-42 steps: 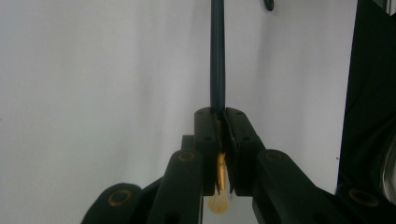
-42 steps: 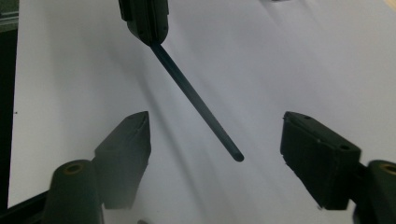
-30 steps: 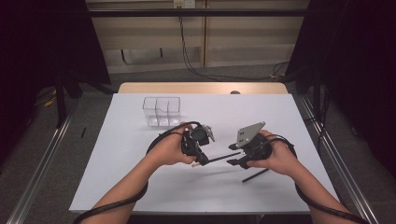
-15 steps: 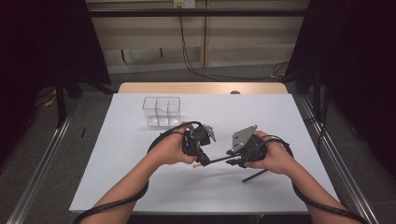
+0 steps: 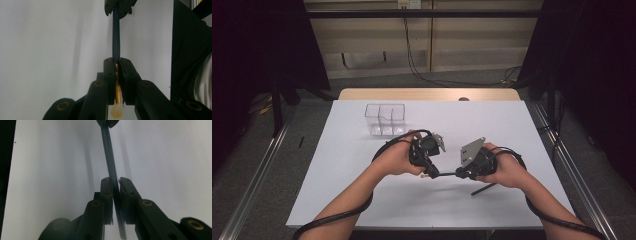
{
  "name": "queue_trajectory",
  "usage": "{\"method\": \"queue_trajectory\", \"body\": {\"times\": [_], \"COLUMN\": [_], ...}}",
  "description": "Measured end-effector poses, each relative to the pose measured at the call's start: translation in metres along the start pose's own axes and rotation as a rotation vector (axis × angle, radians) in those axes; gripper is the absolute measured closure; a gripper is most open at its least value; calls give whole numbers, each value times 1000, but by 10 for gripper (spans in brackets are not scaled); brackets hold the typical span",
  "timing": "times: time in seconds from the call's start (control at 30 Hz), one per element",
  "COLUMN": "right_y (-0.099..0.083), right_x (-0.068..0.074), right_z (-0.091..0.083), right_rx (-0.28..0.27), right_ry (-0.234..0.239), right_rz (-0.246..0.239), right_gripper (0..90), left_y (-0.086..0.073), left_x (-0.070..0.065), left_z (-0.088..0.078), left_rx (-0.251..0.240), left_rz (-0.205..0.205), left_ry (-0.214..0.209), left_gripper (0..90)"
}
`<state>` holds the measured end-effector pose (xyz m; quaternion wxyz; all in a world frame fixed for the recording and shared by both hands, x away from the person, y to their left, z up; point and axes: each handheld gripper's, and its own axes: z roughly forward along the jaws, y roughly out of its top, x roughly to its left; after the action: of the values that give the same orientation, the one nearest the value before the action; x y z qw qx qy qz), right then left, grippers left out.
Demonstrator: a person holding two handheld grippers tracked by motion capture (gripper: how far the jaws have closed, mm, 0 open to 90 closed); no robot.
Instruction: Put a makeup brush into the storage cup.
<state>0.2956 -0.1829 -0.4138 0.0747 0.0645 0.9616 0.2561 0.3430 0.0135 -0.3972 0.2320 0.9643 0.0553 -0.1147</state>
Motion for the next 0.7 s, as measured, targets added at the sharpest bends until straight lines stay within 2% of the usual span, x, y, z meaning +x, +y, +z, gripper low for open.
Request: {"method": "queue_trajectory", "body": {"times": [0.13,0.27,0.37,0.57,0.7], "right_y": [-2,-1,-1,-2,-1], "right_x": [0,3,3,1,2], "right_z": [1,4,5,2,3], "right_rx": [-4,22,21,8,13], "right_ry": [4,21,28,22,14], "right_rz": [-4,-15,-4,20,17], "right_gripper": [841,857,858,859,859], "left_y": [1,2,1,-5,-7], "left_x": [1,0,1,3,2], "left_z": [-2,-1,-2,-6,-5], "left_rx": [-3,-15,-17,-66,-86], "left_rz": [19,33,41,36,43], "left_ry": [7,17,18,21,13], "left_gripper": [839,833,831,812,747]}}
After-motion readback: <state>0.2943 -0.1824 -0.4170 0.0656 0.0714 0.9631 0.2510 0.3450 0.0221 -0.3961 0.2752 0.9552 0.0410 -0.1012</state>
